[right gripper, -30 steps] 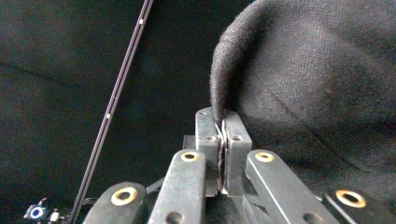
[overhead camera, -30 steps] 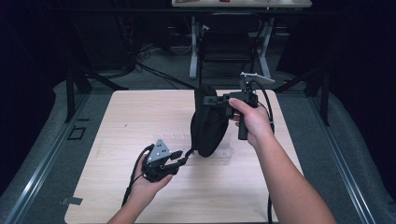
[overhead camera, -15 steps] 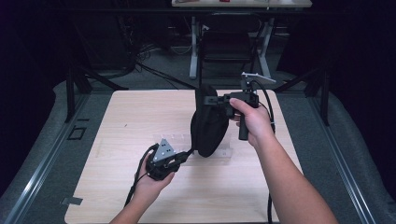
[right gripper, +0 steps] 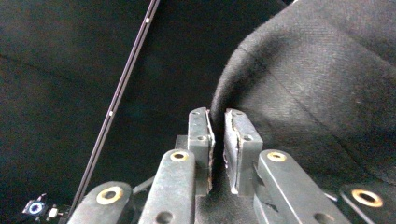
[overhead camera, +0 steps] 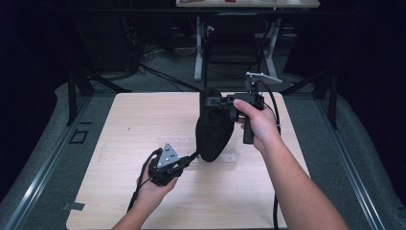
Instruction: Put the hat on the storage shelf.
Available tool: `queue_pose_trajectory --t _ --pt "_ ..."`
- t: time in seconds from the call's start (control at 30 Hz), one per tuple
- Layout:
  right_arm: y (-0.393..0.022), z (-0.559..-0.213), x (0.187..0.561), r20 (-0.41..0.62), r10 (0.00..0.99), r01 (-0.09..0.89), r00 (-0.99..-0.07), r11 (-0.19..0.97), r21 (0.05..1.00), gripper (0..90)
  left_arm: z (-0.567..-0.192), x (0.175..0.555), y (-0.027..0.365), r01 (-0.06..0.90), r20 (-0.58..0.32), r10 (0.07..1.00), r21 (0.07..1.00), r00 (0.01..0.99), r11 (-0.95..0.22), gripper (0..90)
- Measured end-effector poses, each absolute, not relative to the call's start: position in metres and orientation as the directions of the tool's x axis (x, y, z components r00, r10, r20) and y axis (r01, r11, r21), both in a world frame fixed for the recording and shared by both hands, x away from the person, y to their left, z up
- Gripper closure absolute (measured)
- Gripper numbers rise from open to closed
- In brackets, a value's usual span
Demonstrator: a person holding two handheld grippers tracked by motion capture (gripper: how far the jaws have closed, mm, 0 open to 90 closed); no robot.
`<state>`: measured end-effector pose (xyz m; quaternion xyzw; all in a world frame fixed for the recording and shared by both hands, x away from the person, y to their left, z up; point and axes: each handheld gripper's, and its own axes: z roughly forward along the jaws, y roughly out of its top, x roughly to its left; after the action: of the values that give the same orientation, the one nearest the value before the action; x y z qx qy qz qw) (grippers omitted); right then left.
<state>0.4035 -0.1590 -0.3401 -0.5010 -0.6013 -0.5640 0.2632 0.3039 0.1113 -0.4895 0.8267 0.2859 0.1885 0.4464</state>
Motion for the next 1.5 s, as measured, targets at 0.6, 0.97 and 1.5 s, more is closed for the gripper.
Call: queue_pose_trajectory --t 0.6,0.97,1.5 --pt "-0.179 -0.334 0.392 0.874 0.305 0.885 -0.378 -0.16 0.438 76.8 -0.505 0.305 0.128 0.331 0.091 0.67 0.816 0.737 -0.475 86.5" --pt "-0.193 -0.334 0.387 0.865 0.324 0.873 -0.384 -0.178 0.454 76.5 -0.531 0.305 0.139 0.376 0.062 0.706 0.812 0.706 -0.447 86.2" --pt "-0.211 -0.329 0.375 0.788 0.443 0.832 -0.427 -0.147 0.534 74.4 -0.532 0.303 0.149 0.41 -0.01 0.718 0.826 0.696 -0.386 73.8"
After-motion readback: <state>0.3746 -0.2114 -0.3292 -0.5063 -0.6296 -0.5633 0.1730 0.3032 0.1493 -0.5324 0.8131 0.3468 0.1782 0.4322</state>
